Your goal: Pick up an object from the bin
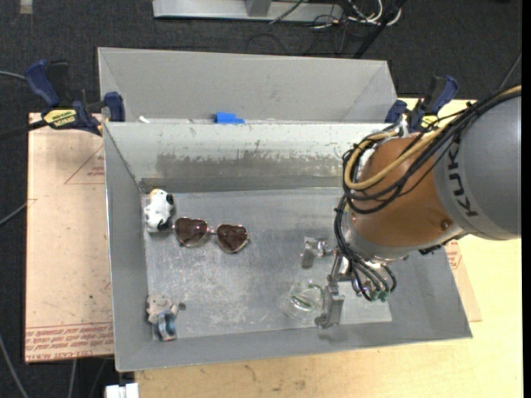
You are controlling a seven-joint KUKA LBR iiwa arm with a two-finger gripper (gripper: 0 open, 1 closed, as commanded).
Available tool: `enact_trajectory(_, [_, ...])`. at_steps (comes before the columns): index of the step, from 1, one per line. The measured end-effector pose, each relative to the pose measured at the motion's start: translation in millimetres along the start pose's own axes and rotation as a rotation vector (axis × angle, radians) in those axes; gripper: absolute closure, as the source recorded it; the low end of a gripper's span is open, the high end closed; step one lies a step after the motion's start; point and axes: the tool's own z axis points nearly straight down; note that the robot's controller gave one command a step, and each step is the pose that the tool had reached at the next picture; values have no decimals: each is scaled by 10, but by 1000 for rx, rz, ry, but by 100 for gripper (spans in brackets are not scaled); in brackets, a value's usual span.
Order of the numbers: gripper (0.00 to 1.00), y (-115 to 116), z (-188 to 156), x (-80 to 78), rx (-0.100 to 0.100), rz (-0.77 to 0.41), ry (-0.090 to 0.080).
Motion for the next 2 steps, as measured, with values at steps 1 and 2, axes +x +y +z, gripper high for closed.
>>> enact_trajectory(1, [0, 0, -42, -17, 0, 0, -8])
enact_trajectory(2, [0, -244, 214, -248, -1, -88, -18])
